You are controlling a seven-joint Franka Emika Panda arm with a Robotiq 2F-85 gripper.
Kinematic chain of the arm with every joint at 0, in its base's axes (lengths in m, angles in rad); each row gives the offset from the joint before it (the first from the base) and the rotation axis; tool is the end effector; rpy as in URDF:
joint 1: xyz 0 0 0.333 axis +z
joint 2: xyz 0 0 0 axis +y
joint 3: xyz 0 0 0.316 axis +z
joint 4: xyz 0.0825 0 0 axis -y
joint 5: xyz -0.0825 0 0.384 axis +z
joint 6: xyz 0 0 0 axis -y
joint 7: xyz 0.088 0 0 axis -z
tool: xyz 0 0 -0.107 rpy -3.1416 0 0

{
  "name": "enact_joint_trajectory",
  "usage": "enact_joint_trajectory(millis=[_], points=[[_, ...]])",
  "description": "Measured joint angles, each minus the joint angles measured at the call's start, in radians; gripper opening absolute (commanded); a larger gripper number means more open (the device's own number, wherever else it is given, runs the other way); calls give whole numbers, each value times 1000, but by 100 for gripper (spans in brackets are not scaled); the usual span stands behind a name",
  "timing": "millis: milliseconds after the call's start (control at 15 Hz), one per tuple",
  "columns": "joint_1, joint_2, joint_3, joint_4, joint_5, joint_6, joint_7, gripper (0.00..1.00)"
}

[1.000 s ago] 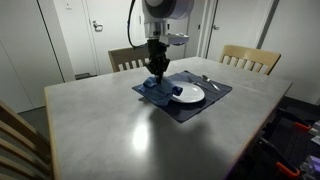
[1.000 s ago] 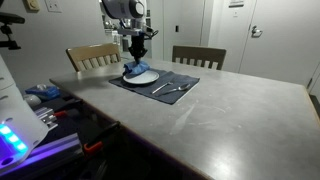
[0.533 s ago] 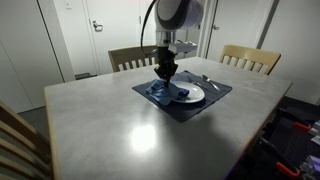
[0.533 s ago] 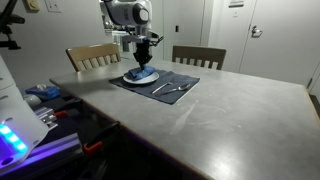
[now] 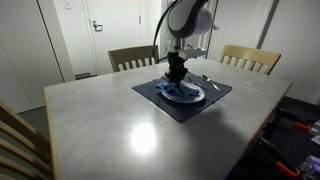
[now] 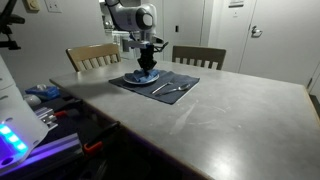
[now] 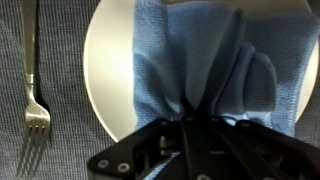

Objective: Use the blue towel to wipe the plate

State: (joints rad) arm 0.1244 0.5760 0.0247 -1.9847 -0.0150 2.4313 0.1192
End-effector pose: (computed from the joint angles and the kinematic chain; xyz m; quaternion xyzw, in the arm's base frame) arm 0.5879 0.0882 0.1600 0.9977 0.0194 -0.0643 0.0063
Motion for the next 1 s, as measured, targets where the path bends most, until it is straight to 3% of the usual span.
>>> enact_joint_trajectory(millis=[467,1000], points=[[4,-27,-57,-43,-39,-7,92,1],[0,-44,-35,-39,-29,-280,50,1]])
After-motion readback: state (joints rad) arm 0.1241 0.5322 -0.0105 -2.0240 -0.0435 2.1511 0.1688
